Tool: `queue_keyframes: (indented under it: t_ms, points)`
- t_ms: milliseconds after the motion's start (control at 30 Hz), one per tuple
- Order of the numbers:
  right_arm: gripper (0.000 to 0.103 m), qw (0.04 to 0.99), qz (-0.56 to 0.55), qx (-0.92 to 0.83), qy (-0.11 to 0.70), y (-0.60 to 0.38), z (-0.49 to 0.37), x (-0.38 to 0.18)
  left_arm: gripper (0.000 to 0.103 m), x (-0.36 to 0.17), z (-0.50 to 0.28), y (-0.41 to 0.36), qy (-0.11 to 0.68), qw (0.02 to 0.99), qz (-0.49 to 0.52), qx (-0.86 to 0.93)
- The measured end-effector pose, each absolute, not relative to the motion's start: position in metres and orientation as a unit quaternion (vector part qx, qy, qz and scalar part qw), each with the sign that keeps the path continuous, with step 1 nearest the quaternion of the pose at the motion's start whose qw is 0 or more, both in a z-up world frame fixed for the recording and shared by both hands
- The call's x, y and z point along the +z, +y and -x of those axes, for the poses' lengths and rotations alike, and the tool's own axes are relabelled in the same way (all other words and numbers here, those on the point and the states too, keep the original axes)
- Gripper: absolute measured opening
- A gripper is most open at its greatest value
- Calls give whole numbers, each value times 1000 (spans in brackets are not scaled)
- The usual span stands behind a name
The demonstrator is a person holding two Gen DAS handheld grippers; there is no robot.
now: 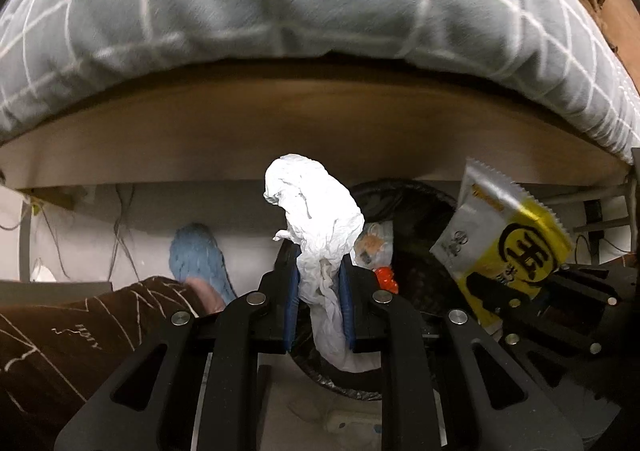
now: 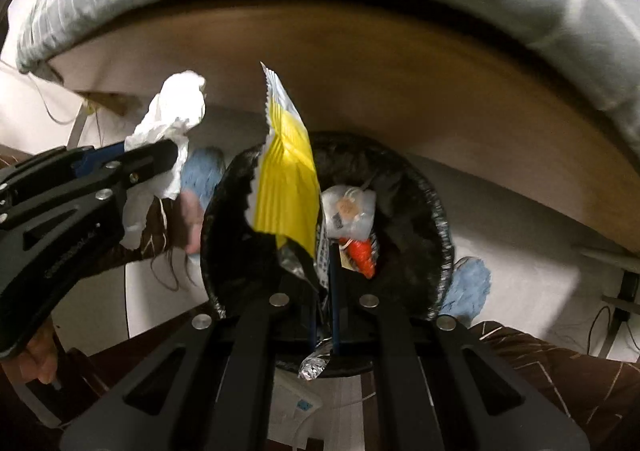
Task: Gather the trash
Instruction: 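Open the right tool over the bin while the left tool releases the tissue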
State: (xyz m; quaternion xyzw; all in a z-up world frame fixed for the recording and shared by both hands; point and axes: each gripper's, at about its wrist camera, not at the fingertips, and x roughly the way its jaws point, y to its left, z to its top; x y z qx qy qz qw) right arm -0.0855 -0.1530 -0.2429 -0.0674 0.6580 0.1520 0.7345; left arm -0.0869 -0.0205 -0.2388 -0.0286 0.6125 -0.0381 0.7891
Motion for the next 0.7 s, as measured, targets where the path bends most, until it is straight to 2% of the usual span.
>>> queue_keyframes:
  t_ms: [267, 333, 400, 633, 700]
  points:
    - [7, 720, 95, 157, 669, -126, 87, -260, 17, -254, 87, 3, 624, 780, 41, -18]
    - [19, 721, 99, 159, 667, -124, 88, -259, 17, -256, 90, 3, 628, 777, 42, -18]
    - [36, 726, 103, 155, 662, -121, 89, -257, 17, -254, 89, -1, 629, 776, 45, -19]
    - [58, 742, 93, 136, 650, -146, 89, -247, 17, -256, 87, -15, 625, 780, 32, -29]
    - [67, 752, 85, 122, 642, -158, 88, -241, 17, -256, 88, -19, 626, 778, 34, -33]
